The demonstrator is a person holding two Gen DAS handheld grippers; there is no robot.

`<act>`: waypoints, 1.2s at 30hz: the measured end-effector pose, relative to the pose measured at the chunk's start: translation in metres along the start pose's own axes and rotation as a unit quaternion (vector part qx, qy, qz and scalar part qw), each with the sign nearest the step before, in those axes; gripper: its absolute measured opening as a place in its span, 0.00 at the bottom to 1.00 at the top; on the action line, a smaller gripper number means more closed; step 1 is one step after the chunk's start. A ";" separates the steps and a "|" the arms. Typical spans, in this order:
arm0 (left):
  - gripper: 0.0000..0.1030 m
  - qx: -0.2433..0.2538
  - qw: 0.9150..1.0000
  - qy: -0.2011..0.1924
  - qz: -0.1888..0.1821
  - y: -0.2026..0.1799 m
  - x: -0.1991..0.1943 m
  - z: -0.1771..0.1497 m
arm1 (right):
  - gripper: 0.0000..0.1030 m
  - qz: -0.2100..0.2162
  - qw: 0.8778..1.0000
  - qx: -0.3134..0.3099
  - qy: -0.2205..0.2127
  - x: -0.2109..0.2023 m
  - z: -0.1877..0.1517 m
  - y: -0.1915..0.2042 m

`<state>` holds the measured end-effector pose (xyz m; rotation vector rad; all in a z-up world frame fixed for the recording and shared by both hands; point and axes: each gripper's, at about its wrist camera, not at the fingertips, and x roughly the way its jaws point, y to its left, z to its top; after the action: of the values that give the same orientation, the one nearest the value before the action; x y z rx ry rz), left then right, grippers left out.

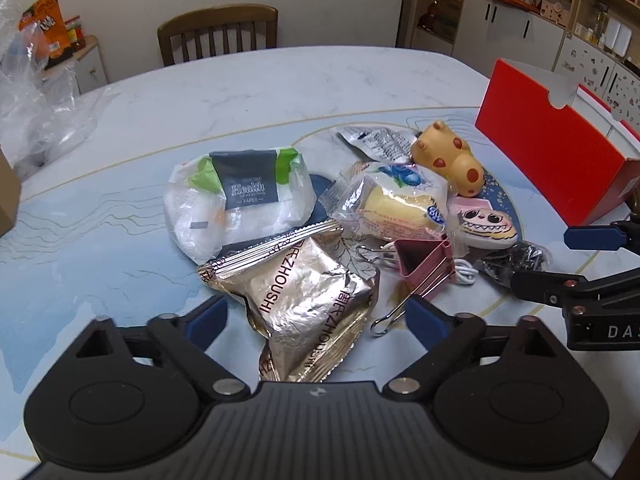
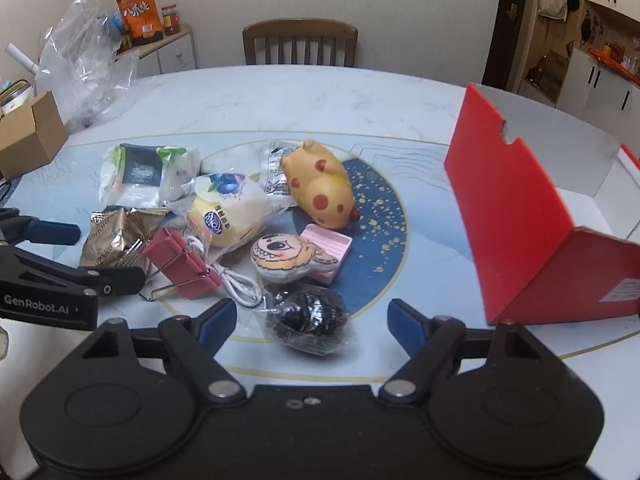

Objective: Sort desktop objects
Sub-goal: 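Grasp the gold foil bag with the left tool while the right tool grasps the black mesh pouch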

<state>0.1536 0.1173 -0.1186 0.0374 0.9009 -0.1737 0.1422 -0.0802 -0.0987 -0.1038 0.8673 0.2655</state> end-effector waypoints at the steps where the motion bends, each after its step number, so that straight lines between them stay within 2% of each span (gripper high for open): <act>1: 0.91 0.000 1.000 0.002 -0.002 0.001 0.002 0.000 | 0.79 0.001 1.000 0.001 0.002 0.002 0.000 0.000; 5: 0.90 0.002 1.000 0.001 -0.010 0.003 0.006 0.001 | 0.72 0.004 1.000 0.003 0.012 0.008 0.002 0.001; 14: 0.72 0.002 1.000 0.000 -0.020 0.006 0.006 0.005 | 0.58 0.007 0.999 0.016 0.034 0.016 0.003 -0.001; 19: 0.67 0.004 1.000 -0.001 -0.023 0.006 0.005 0.006 | 0.52 0.007 0.999 0.021 0.043 0.017 0.003 -0.001; 36: 0.55 -0.003 0.999 -0.008 -0.037 0.011 -0.006 0.004 | 0.41 0.003 0.999 0.025 0.046 0.008 0.008 0.001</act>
<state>0.1547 0.1286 -0.1124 -0.0038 0.8881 -0.2398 0.1524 -0.0763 -0.0996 -0.0672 0.9645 0.2460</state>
